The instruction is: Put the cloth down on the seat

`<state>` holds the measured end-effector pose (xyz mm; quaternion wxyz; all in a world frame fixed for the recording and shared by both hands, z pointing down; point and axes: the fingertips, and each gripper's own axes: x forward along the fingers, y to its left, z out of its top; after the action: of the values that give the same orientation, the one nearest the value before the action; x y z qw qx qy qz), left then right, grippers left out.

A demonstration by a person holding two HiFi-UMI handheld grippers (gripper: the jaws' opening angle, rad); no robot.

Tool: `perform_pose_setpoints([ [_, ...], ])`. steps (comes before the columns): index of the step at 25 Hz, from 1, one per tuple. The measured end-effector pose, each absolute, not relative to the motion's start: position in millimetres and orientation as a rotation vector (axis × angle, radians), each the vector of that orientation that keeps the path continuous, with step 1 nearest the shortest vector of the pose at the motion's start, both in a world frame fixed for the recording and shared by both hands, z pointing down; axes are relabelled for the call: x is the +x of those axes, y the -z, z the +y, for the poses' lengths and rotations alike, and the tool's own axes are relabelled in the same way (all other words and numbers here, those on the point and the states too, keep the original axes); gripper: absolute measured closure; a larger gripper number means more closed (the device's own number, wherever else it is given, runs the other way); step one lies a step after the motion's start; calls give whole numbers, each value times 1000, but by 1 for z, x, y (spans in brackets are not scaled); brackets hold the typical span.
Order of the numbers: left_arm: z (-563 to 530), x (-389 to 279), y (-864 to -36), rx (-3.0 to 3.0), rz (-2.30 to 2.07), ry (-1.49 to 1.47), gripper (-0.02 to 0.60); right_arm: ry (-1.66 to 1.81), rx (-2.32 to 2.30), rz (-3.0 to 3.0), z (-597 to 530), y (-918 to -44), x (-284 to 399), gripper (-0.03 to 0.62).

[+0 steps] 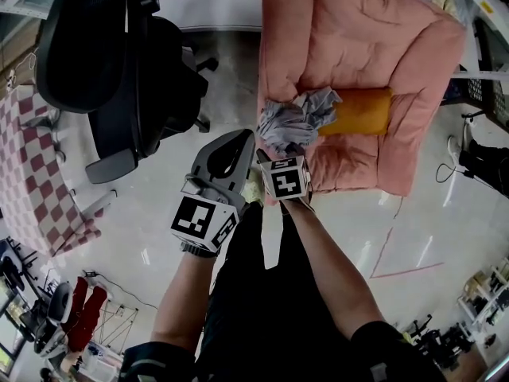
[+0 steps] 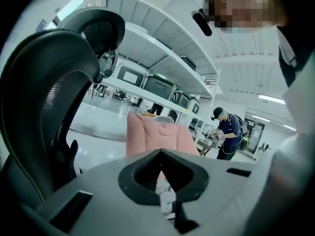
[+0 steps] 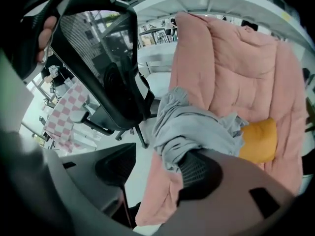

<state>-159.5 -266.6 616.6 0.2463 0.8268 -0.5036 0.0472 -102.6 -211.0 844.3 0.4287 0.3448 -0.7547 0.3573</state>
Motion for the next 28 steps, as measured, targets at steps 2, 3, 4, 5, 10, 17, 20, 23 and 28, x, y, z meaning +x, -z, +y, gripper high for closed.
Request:
perform_pose_setpoints([
  [2,-263,-159,-617,2259,-1368,-138,577,-888,865,-1904,-206,-840,-102,344],
  [3,-261,-158,-617,2259,-1366,-144,577,-886,870,-1913,-205,-836,-101,355],
  [4,-259,-157,-617,2257,-1364,-152,577,-885,878,-1924,-204,-832,-99,367],
  [5,-257,-156,-619,2254,-1361,-161,577,-884,888,-1936,-205,-828,-98,381],
  [10,-247,-154,-630,2214,-1352,-195,577,-897,934,-1980,-203,-813,-91,490],
  [17,-237,-147,-625,2204,-1333,-218,577,-943,866,-1991,-186,-793,-85,525],
  [20,-236,-149,-619,2209,-1335,-219,577,-974,826,-2009,-181,-778,-85,533],
  [23,-236,-152,-609,2196,-1345,-210,577,-961,818,-2047,-181,-756,-84,533],
  [28,-237,-148,-580,2218,-1353,-200,577,-870,906,-2168,-198,-698,-75,582],
])
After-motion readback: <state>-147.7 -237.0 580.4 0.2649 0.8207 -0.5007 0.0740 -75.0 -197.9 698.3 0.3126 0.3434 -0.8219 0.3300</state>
